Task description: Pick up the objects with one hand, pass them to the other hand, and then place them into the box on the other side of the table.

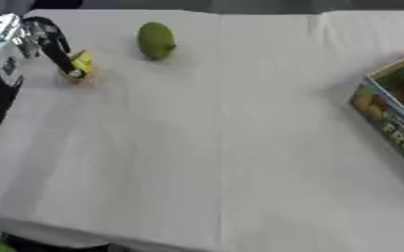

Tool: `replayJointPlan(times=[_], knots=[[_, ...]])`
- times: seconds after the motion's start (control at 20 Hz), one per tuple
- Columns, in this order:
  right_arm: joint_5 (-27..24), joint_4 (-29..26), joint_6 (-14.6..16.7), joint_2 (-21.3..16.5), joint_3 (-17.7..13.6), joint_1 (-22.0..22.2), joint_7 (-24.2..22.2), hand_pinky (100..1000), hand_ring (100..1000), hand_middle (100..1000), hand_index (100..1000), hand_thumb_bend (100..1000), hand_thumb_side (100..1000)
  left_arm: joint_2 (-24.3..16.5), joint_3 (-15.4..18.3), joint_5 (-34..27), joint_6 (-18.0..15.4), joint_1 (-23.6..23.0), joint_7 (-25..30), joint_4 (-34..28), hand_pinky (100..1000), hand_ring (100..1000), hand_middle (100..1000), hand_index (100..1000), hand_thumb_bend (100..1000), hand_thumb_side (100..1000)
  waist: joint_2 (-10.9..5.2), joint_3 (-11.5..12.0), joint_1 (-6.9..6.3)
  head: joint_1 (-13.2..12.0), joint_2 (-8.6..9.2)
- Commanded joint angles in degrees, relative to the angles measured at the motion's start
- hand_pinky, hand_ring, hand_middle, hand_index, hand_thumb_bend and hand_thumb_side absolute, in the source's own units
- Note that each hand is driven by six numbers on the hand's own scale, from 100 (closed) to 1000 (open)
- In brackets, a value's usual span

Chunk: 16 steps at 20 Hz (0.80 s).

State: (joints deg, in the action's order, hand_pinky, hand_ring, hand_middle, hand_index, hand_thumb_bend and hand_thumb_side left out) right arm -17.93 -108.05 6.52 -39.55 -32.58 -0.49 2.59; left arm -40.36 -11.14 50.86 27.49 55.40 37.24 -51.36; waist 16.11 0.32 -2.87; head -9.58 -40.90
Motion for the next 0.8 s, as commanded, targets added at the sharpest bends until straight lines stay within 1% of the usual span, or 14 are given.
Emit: replayJointPlan(times=[0.05, 0.3, 0.4, 0.5, 0.55, 0.65, 0.8], knots=[[0.0, -0.34, 0.21, -1.15, -0.97, -0.2, -0.27, 834, 613, 701, 754, 100, 520, -1.1, 0.57, 1.37, 0.2, 0.65, 1.23, 0.4, 831, 816, 776, 762, 492, 204, 0.09, -0.17, 0.76, -0.4, 0.77], [-0.02, -0.25, 0.32, -0.86, -1.07, -0.03, -0.49, 835, 613, 702, 755, 100, 521, -0.75, 0.86, 2.5, 0.06, 0.59, 1.84, 1.26, 821, 807, 761, 741, 388, 181, 0.22, -0.22, 0.86, -0.66, 0.79], [-0.01, -0.19, 0.34, -0.81, -1.06, 0.0, -0.67, 835, 614, 703, 755, 100, 521, -0.64, 0.94, 2.64, 0.1, 0.61, 1.81, 1.4, 815, 799, 752, 732, 303, 185, 0.22, -0.21, 0.86, -0.76, 0.88], [-0.03, -0.13, 0.35, -0.76, -1.07, 0.01, -0.86, 836, 614, 703, 755, 100, 521, -0.53, 0.98, 2.79, 0.26, 0.6, 1.4, 1.51, 808, 792, 744, 726, 253, 175, 0.2, -0.24, 0.86, -0.78, 0.96], [-0.03, -0.1, 0.36, -0.72, -1.08, 0.03, -0.94, 836, 614, 703, 755, 100, 521, -0.47, 0.95, 2.97, 0.33, 0.6, 1.04, 1.55, 806, 790, 743, 725, 250, 172, 0.2, -0.27, 0.87, -0.75, 1.04], [-0.05, -0.04, 0.39, -0.61, -1.11, 0.07, -1.09, 836, 613, 703, 755, 100, 520, -0.32, 0.92, 3.38, 0.34, 0.54, 0.18, 1.67, 794, 780, 731, 718, 239, 199, 0.22, -0.35, 0.91, -0.7, 1.2], [0.02, 0.06, 0.41, -0.44, -1.18, 0.14, -1.35, 836, 614, 704, 756, 100, 519, -0.08, 1.03, 3.65, 0.66, 0.39, -1.53, 1.9, 785, 770, 720, 707, 196, 191, 0.32, -0.42, 0.96, -0.63, 1.27]])
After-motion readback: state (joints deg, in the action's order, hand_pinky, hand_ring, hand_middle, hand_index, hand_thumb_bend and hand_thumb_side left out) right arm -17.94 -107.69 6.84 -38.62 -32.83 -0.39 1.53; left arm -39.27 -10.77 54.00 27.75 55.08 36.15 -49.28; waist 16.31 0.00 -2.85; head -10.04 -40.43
